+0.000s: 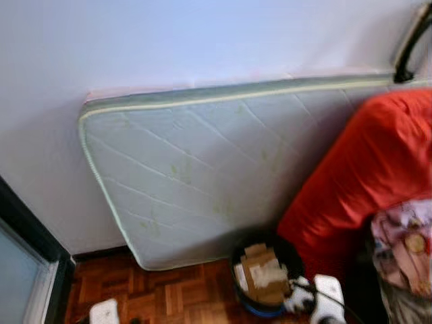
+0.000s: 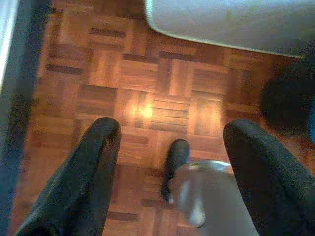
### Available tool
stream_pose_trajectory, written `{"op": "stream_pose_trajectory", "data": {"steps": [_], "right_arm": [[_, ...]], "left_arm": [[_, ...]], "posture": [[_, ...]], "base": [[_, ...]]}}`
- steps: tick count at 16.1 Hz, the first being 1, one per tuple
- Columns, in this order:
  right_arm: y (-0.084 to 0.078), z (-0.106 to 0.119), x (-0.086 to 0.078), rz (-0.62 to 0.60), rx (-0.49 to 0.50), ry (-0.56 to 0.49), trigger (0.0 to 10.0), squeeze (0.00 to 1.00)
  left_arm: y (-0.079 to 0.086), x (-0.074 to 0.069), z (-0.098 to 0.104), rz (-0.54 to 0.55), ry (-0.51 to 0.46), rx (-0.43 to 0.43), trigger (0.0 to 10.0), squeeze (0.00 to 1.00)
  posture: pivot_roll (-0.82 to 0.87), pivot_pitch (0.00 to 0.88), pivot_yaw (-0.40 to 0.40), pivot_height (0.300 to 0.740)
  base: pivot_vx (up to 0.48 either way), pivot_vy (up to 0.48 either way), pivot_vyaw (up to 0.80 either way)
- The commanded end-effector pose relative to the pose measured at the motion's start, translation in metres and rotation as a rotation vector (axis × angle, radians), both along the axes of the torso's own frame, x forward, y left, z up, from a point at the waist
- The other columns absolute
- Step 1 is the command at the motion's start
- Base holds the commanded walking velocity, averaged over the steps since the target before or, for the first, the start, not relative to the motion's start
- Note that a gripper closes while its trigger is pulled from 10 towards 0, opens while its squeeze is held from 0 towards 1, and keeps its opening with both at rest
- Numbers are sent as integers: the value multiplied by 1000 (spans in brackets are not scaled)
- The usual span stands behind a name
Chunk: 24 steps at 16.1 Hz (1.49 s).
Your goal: Clean up the room
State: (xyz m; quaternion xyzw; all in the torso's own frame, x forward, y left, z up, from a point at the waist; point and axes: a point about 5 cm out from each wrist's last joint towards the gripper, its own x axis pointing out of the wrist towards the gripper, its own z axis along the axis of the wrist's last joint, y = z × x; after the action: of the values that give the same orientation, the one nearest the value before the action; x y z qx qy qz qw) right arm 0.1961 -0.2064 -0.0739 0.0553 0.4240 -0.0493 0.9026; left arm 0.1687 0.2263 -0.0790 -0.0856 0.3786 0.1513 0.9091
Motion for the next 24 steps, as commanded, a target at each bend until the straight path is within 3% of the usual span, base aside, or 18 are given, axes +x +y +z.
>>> {"op": "stream_pose_trajectory", "data": {"steps": [1,4,7,14,20,24], "right_arm": [[-2,4,6,2,-2,-28,10000,0],[5,6,12,15,9,-48,10000,0],[15,6,14,57,19,-53,10000,0],[5,4,8,17,4,-39,10000,0],[3,1,2,26,8,-28,10000,0],[5,0,0,24,12,-15,10000,0]], "left_arm": [[-7,3,0,-22,-5,0,10000,0],[-8,14,5,-26,-43,0,10000,0],[-5,11,4,-11,-33,6,10000,0],[2,-8,-2,18,6,15,10000,0],[3,-6,-1,17,1,10,10000,0],[4,-6,-1,14,8,11,10000,0]], "posture": [[47,0,-67,740],[56,0,-64,740],[42,0,-53,740],[29,0,-51,740],[28,0,-49,740],[26,0,-43,740]], "base": [[0,0,0],[0,0,0],[0,0,0],[107,0,229],[262,0,0],[295,0,600]]}}
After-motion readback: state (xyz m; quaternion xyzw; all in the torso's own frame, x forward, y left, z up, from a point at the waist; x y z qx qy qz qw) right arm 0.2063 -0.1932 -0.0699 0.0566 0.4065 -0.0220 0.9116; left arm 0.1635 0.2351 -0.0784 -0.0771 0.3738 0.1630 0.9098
